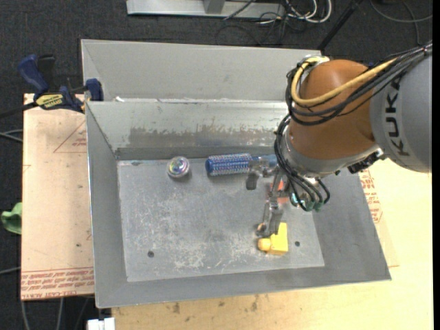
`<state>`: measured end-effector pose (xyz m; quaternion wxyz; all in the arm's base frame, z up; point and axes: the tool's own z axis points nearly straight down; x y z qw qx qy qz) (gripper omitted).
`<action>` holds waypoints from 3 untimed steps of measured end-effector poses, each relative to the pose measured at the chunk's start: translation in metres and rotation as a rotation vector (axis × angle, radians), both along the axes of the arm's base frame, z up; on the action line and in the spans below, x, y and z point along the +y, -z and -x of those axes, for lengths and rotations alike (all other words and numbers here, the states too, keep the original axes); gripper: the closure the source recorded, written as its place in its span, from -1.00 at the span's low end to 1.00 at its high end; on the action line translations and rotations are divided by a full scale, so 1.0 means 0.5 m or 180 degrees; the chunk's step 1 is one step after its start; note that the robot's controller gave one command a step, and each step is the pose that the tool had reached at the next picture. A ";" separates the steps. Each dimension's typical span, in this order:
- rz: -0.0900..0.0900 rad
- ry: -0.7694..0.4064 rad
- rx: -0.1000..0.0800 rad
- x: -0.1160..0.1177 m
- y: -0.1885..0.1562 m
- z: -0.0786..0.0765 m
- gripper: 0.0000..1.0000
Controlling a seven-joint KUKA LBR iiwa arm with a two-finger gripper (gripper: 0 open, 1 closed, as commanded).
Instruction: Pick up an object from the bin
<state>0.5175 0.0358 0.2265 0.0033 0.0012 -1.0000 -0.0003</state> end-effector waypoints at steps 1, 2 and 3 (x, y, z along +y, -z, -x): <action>0.0001 -0.0083 -0.0002 -0.118 0.321 -0.023 -1.00; 0.0011 0.0030 -0.0035 -0.246 0.313 -0.061 -1.00; -0.0001 0.0012 -0.0030 -0.237 0.312 -0.061 1.00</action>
Offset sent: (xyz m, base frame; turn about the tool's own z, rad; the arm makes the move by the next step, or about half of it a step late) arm 0.0129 -0.0579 -0.1565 -0.0299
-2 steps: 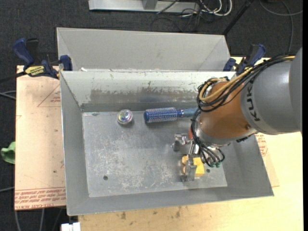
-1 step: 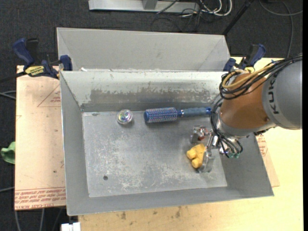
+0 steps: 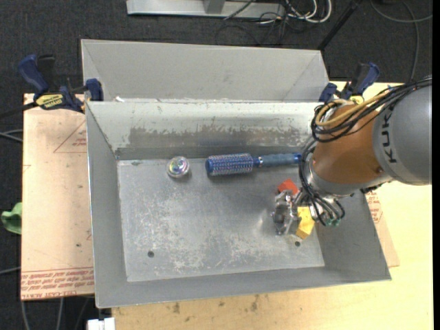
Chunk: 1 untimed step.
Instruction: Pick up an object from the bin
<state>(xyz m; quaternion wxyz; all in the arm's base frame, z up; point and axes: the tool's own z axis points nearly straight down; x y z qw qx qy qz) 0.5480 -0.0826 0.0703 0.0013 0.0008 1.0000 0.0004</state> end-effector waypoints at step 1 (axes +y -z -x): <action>0.0000 0.0000 -0.0002 0.000 0.000 0.000 -1.00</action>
Offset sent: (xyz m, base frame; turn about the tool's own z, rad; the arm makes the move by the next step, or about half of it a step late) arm 0.0000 0.0000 0.0000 0.0000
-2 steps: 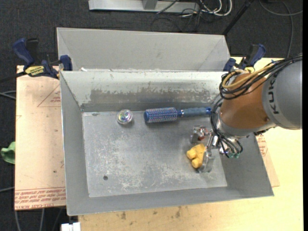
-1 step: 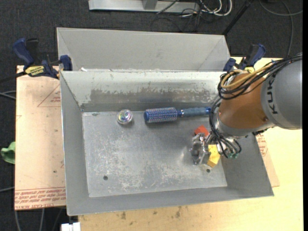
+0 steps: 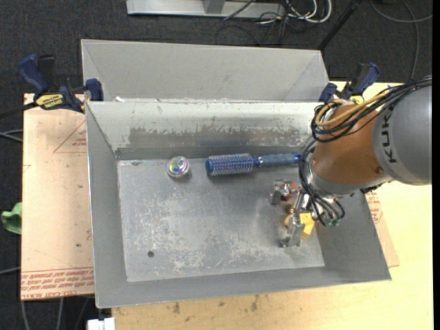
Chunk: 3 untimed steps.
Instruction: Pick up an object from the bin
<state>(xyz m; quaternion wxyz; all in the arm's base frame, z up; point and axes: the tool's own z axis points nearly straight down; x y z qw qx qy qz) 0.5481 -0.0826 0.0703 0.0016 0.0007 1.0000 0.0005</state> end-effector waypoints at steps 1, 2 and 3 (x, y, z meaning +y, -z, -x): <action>0.0006 -0.0774 0.0004 -0.121 0.001 0.037 -1.00; -0.0001 -0.0778 0.0002 -0.117 0.001 0.036 1.00; 0.0009 -0.1685 -0.0006 -0.121 -0.110 0.072 1.00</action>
Offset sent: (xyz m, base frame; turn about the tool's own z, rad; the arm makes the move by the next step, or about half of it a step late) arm -0.0190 -0.0595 -0.0003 -0.2469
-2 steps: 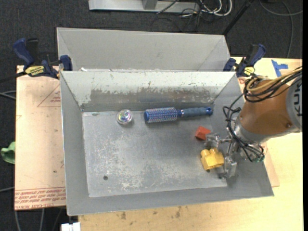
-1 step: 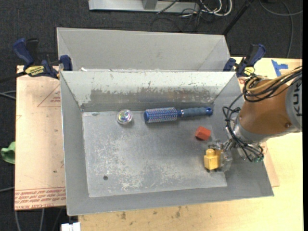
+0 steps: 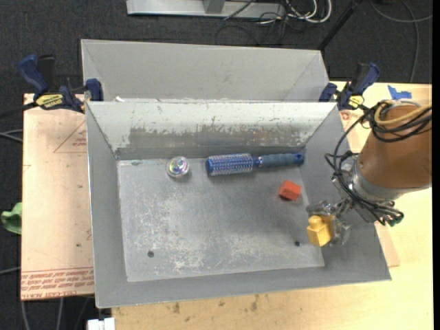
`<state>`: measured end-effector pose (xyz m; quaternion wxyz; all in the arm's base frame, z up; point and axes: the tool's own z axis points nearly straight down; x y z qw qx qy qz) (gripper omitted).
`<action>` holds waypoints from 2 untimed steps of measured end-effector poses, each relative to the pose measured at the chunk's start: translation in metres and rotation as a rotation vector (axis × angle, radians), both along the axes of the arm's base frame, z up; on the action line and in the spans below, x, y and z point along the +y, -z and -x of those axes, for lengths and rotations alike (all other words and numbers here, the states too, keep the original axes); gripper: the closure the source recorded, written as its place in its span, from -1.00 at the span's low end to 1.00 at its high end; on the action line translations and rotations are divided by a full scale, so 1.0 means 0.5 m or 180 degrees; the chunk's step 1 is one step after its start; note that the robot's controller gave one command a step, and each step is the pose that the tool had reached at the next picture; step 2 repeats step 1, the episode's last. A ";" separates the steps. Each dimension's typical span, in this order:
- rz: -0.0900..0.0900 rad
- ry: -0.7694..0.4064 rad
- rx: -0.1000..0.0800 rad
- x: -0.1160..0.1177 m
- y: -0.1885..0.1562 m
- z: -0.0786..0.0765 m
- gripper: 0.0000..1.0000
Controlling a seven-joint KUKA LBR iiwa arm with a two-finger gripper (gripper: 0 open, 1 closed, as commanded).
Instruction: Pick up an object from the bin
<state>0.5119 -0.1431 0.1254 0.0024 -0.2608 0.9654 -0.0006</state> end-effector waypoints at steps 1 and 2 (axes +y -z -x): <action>0.0005 -0.0122 -0.0023 0.025 -0.240 -0.039 1.00; 0.0005 -0.0122 -0.0023 0.025 -0.240 -0.039 1.00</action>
Offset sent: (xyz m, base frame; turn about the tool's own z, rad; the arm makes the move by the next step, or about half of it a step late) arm 0.0165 0.0114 0.1154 -0.0403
